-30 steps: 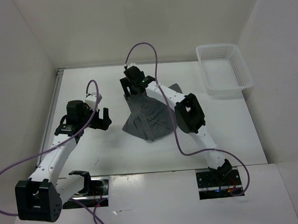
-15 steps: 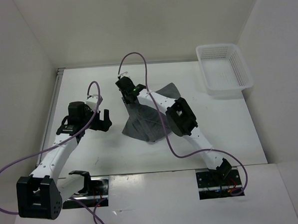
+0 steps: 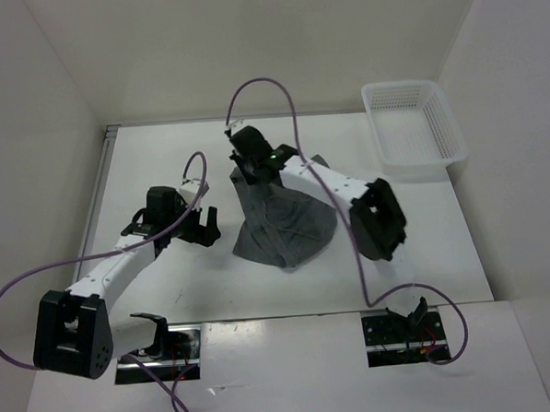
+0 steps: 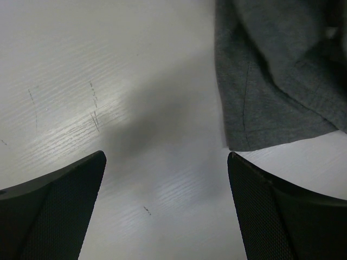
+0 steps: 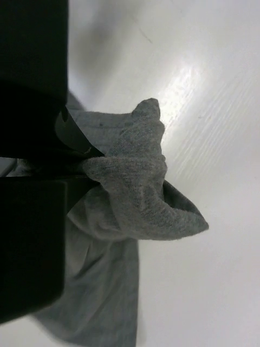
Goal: Fold and stack the shorts
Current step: Flatten the shorts out
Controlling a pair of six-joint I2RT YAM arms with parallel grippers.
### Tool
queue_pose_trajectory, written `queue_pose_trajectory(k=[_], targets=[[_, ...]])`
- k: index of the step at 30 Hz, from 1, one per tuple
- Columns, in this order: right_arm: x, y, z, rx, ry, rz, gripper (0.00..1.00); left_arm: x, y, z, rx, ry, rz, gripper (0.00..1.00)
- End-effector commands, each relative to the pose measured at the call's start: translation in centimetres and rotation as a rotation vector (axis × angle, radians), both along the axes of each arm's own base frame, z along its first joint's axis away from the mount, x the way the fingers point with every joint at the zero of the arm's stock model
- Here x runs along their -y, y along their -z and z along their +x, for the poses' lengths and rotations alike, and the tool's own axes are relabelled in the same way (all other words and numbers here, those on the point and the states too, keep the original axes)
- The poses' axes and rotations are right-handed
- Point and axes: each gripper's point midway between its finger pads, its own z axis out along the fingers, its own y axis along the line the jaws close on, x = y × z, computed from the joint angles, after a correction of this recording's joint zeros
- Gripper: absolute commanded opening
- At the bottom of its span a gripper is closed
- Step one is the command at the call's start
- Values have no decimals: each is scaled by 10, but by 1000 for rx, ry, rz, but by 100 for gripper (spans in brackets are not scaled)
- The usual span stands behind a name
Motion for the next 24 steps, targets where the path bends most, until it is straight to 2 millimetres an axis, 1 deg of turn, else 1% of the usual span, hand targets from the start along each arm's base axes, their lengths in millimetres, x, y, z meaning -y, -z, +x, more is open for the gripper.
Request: queue_pose_trajectory(k=[1,2,3,4,5,6,7,8,9,10,11,12,13,14,15,16,17,18,19,20,21,22,23,24], targets=[[23,-113,-25,173,-95,135,0,4,0,17,52,4,0,100],[32,-115,-29,172,-105,140,0,10,1,17,51,26,-10,100],[47,-111,-42,149,-113,141,0,13,1,18,45,38,-21,100],[42,-108,-52,126,-152,177,0,22,-2,14,37,71,-36,100],[47,-106,-57,112,-162,185,0,34,-3,8,18,125,-74,100],[50,-104,-68,87,-160,207,0,48,-7,5,12,174,-93,100],[56,-105,-70,80,-153,234,0,56,-7,-2,-2,208,-106,100],[59,-112,-70,94,-145,268,0,64,-7,-4,-9,236,-113,100],[69,-117,-78,104,-137,295,0,74,-3,-11,-24,270,-111,100],[79,-123,-76,110,-106,331,0,78,-5,-5,7,275,-106,100],[81,-132,-77,128,-112,369,0,78,8,-7,-9,270,-89,100],[86,-128,-82,120,-110,381,0,73,13,0,11,238,-61,100],[92,-140,-85,145,-97,409,0,73,9,13,70,222,-58,100],[91,-141,-90,136,-119,420,0,70,17,17,74,203,-40,100],[89,-134,-93,121,-133,423,0,66,18,24,96,177,-21,100],[87,-136,-100,107,-149,445,0,68,20,29,105,177,-23,100],[89,-133,-103,99,-142,454,0,68,24,28,95,177,-21,100],[89,-128,-104,90,-140,449,0,71,22,31,100,186,-31,100],[91,-130,-107,90,-133,462,0,76,20,35,125,195,-38,100],[94,-134,-111,102,-136,470,0,75,25,41,132,180,-26,100],[95,-139,-113,110,-133,484,0,72,20,55,180,145,-9,100],[98,-144,-118,121,-135,491,0,71,24,60,170,135,3,100],[102,-143,-119,127,-127,488,0,73,23,64,173,135,2,100],[104,-148,-120,143,-120,491,0,74,34,55,105,157,3,100]])
